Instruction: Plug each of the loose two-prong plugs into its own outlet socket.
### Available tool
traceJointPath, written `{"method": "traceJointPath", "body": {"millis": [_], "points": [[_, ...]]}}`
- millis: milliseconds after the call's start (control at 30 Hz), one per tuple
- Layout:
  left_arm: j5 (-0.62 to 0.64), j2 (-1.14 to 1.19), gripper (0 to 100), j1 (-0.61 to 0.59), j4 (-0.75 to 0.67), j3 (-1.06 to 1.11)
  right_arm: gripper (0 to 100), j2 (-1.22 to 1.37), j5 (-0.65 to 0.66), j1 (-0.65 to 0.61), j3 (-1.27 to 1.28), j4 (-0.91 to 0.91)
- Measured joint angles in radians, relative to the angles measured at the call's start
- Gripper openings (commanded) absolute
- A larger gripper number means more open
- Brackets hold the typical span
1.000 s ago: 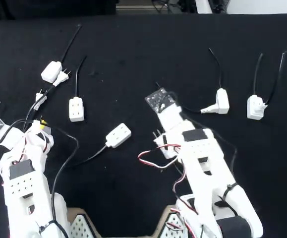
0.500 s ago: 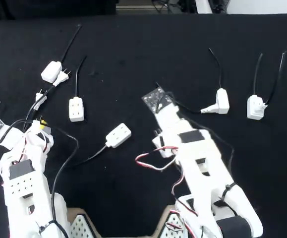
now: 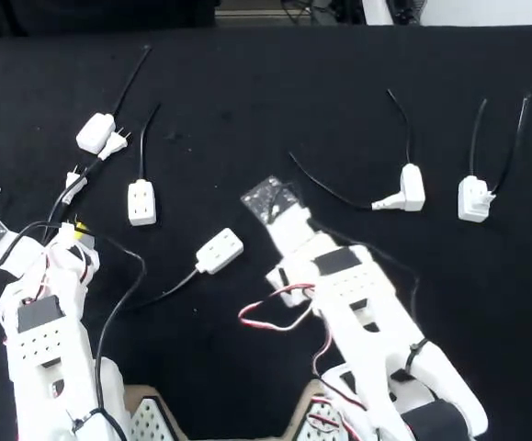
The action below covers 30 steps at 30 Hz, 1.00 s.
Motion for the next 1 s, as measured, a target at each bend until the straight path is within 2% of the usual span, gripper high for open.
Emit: {"method": "traceJointPath", "body": {"millis": [233, 500, 833, 1000], "points": [[0.000, 0.000, 21, 0.000, 0.000, 0.000, 13.0, 0.000, -0.005, -0.014, 0.038, -0.078], [0.000, 0.000, 21, 0.000, 0.000, 0.000, 13.0, 0.000, 0.101, 0.057, 0.043, -0.100], [0.000, 0.000, 21, 0.000, 0.000, 0.000, 13.0, 0.000, 0.117, 0.061, 0.057, -0.107], [0.000, 0.000, 21, 0.000, 0.000, 0.000, 13.0, 0.005, 0.138, 0.061, 0.074, -0.166]]}}
